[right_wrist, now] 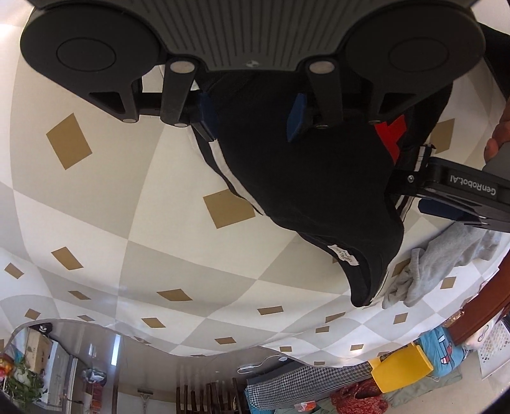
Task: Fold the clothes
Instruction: 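Grasp the jacket edge with the right gripper and smooth it flat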
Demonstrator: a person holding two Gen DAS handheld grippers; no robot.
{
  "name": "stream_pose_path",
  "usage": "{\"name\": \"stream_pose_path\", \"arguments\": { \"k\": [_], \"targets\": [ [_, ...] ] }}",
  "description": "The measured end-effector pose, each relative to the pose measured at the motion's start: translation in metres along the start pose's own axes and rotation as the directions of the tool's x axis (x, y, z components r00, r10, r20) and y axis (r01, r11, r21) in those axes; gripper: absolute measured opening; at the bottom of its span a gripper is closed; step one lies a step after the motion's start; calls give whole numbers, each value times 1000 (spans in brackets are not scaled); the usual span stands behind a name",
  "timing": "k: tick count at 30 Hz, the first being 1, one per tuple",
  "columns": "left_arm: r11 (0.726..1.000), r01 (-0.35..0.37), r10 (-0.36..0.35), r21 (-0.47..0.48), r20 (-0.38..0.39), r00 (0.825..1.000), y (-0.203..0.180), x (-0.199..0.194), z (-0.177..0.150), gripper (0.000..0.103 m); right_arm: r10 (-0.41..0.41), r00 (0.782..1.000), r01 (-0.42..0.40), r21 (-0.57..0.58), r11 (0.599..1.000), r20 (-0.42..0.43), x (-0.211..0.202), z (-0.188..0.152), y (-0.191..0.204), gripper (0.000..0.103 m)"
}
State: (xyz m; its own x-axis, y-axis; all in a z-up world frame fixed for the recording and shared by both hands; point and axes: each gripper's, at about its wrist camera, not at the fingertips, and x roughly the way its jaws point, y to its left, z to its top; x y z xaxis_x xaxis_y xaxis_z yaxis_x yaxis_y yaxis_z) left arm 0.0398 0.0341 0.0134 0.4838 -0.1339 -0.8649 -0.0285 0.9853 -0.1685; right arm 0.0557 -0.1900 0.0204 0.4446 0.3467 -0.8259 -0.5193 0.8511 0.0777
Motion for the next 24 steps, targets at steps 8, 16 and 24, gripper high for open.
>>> {"name": "stream_pose_path", "arguments": {
  "k": [8, 16, 24],
  "targets": [
    [998, 37, -38, -50, -14, 999, 5, 15, -4, 103, -25, 1000, 25, -64, 998, -6, 13, -2, 3, 50],
    [998, 38, -38, -57, -6, 999, 3, 13, -3, 103, -33, 999, 32, -39, 999, -25, 12, 3, -4, 14],
    [993, 80, -76, -85, 55, 996, 4, 0, 5, 94, -73, 997, 73, 8, 997, 23, 2, 12, -15, 2]
  ]
}}
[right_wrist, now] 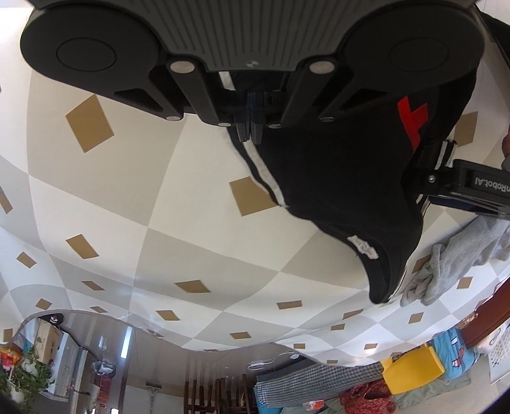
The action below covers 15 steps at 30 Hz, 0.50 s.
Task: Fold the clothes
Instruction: 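Grasp the jacket edge with the right gripper and smooth it flat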
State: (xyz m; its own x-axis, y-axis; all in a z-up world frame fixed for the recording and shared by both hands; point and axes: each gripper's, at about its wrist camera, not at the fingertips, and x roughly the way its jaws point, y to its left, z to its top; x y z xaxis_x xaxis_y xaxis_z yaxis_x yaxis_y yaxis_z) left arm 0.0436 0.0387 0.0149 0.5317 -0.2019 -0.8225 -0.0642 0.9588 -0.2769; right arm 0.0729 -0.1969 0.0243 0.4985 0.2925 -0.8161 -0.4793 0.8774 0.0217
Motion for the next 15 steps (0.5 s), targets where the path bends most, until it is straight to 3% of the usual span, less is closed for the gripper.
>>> {"name": "stream_pose_path", "arguments": {
  "k": [5, 7, 8, 9, 15],
  "targets": [
    [1000, -4, 4, 5, 47, 999, 3, -11, 10, 89, 8, 1000, -9, 60, 998, 18, -7, 6, -18, 2],
    [1000, -15, 15, 18, 33, 999, 4, -12, 11, 89, 36, 999, -37, 76, 996, 11, -8, 5, -21, 13],
    [1000, -11, 10, 19, 25, 1000, 6, -12, 11, 90, 50, 999, -50, 84, 995, 8, -8, 4, -23, 30],
    [1000, -4, 4, 19, 17, 1000, 7, -13, 10, 93, 66, 998, -65, 85, 994, -2, -8, 3, -23, 36],
    [994, -46, 48, 102, -15, 999, 8, -9, -3, 102, 100, 993, -98, 35, 995, -69, -1, -9, -15, 42]
  ]
}}
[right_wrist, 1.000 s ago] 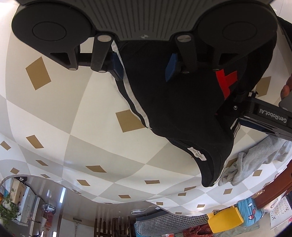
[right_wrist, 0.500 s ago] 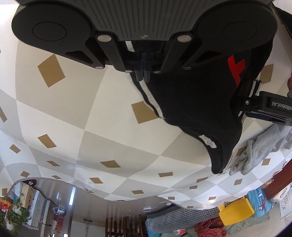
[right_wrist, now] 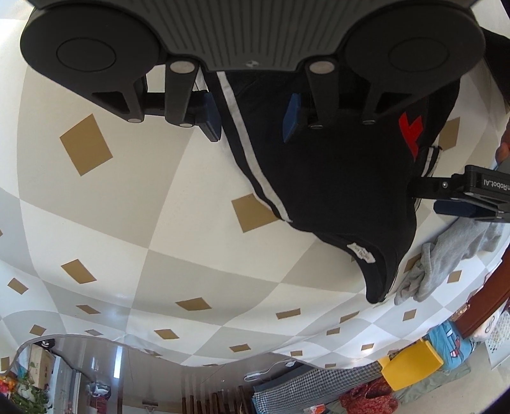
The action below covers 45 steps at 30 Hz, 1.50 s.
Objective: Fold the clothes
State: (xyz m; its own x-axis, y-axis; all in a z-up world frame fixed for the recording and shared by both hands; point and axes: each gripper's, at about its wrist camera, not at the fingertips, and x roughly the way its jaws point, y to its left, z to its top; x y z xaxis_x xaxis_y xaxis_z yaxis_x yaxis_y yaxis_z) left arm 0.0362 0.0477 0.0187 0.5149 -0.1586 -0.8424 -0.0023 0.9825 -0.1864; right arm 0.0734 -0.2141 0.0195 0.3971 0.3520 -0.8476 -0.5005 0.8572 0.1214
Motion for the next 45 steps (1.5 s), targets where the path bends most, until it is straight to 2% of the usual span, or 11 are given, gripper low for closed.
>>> {"name": "stream_pose_path", "arguments": {
  "k": [5, 14, 16, 18, 21, 31, 35, 38, 41, 43, 45],
  "targets": [
    [997, -50, 52, 60, -29, 998, -6, 10, -10, 102, -20, 1000, 19, -36, 999, -21, 6, -6, 6, 46],
    [998, -29, 29, 59, 0, 1000, -12, 23, -17, 103, -68, 998, 68, -95, 993, -1, 9, -12, 14, 48],
    [997, -35, 35, 70, 10, 999, -14, 24, -19, 103, -74, 997, 74, -100, 992, 3, 8, -12, 14, 42],
    [996, -46, 44, 82, 17, 999, -16, 25, -20, 103, -86, 996, 86, -115, 990, 10, 7, -12, 14, 21],
    [996, -51, 50, 73, 18, 999, -14, 25, -21, 102, -93, 996, 94, -116, 989, 10, 6, -12, 11, 12],
    [989, -120, 119, 81, 15, 993, -1, 21, -23, 97, -142, 990, 142, -68, 988, 6, 4, -9, -1, 8],
    [989, -143, 144, 44, -4, 990, 6, 18, -23, 97, -224, 974, 225, -53, 973, 25, 1, -8, -7, 0],
    [985, -171, 171, 23, -27, 985, 13, 16, -23, 97, -328, 944, 328, -11, 945, 28, -2, -7, -22, 0],
    [983, -181, 182, 14, -49, 982, 19, 13, -24, 98, -288, 957, 282, 146, 948, 25, -13, -4, -46, 0],
    [985, -170, 170, 13, -52, 984, 20, 11, -25, 96, -265, 963, 253, 173, 952, 52, -22, -3, -48, 0],
    [987, -158, 159, 21, -36, 987, 17, 7, -25, 96, -235, 970, 219, 181, 959, 68, -27, -3, -46, 12]
  ]
}}
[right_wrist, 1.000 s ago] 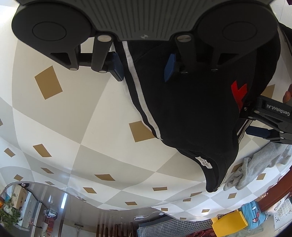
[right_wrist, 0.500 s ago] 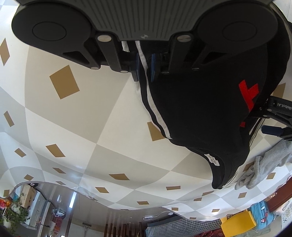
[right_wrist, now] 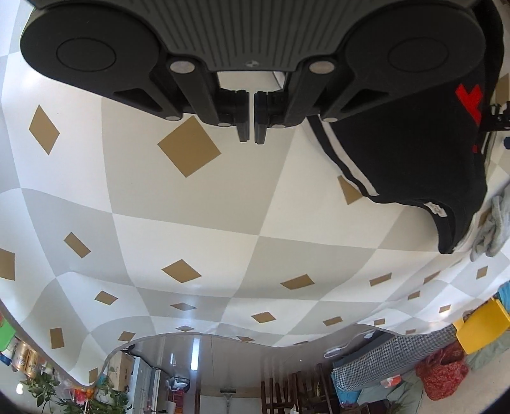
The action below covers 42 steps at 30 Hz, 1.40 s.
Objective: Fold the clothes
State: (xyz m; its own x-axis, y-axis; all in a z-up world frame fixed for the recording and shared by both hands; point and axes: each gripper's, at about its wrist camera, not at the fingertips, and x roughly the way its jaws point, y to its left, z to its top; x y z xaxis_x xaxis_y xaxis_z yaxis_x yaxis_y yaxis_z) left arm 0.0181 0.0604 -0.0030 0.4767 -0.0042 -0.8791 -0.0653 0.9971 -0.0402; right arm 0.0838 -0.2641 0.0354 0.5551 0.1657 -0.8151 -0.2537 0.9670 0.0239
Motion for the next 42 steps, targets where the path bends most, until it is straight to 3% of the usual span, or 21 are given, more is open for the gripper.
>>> {"name": "stream_pose_path", "arguments": {
  "k": [5, 11, 14, 17, 26, 28, 31, 32, 37, 42],
  "targets": [
    [999, 46, -46, 2, 65, 997, -11, -14, 3, 99, 64, 998, -64, -13, 998, -13, -6, -6, 8, 31],
    [997, 63, -67, 44, 94, 993, -32, -21, 11, 103, 138, 987, -140, -13, 990, -77, -4, -17, 17, 41],
    [996, 35, -43, 84, 98, 994, -41, -16, 10, 103, 130, 989, -134, -49, 990, -70, -4, -21, 24, 45],
    [995, 82, -87, 63, 89, 992, -40, -10, 12, 103, 133, 988, -140, -77, 987, -84, 0, -26, 27, 47],
    [991, 109, -116, 82, 89, 989, -46, 12, 13, 103, 90, 994, -100, -164, 981, -67, 11, -33, 39, 53],
    [991, 113, -119, 77, 86, 989, -46, 15, 13, 103, 94, 993, -104, -166, 981, -69, 12, -31, 38, 51],
    [991, 114, -120, 66, 84, 989, -46, 15, 12, 103, 94, 994, -104, -193, 976, -62, 11, -30, 42, 26],
    [991, 111, -117, 71, 88, 989, -47, 14, 12, 102, 106, 992, -117, -197, 973, -66, 11, -30, 43, 11],
    [989, 114, -122, 91, 87, 989, -45, 10, 10, 93, 80, 995, -93, -217, 972, -68, 11, -28, 47, 7],
    [989, 105, -112, 104, 64, 992, -40, 8, 7, 92, 41, 998, -49, -174, 984, -49, 10, -21, 30, 6]
  ]
}}
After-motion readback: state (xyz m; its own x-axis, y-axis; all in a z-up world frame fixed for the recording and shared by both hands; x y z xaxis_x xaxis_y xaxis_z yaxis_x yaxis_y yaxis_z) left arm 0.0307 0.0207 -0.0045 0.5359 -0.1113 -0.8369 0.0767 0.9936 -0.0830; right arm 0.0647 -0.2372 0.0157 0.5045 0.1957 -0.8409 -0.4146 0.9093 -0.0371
